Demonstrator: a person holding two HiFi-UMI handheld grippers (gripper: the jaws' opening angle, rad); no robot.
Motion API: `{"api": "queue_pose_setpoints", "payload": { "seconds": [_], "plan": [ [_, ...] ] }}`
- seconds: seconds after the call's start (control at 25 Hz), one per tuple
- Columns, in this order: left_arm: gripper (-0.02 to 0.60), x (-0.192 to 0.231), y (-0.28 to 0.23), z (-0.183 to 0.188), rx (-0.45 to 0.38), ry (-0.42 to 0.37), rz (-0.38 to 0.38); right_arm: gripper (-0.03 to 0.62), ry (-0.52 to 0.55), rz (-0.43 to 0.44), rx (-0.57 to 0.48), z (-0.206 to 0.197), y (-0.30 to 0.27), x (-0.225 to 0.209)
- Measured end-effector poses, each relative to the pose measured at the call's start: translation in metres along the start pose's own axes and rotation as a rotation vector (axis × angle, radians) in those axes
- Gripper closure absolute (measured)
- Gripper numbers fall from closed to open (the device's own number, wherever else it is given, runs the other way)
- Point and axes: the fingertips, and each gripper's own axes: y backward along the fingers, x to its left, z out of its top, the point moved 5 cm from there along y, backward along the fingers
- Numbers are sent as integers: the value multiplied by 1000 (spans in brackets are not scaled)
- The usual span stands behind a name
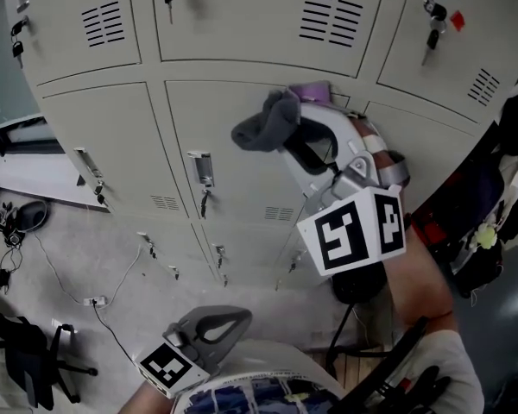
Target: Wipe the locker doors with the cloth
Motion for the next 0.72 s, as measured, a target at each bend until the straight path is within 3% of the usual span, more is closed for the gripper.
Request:
{"api": "queue_pose_setpoints", "payload": {
  "seconds": [0.72],
  "plan": [
    [578,11,1,-4,10,22,30,482,-44,164,86,-40,-29,95]
  ]
}}
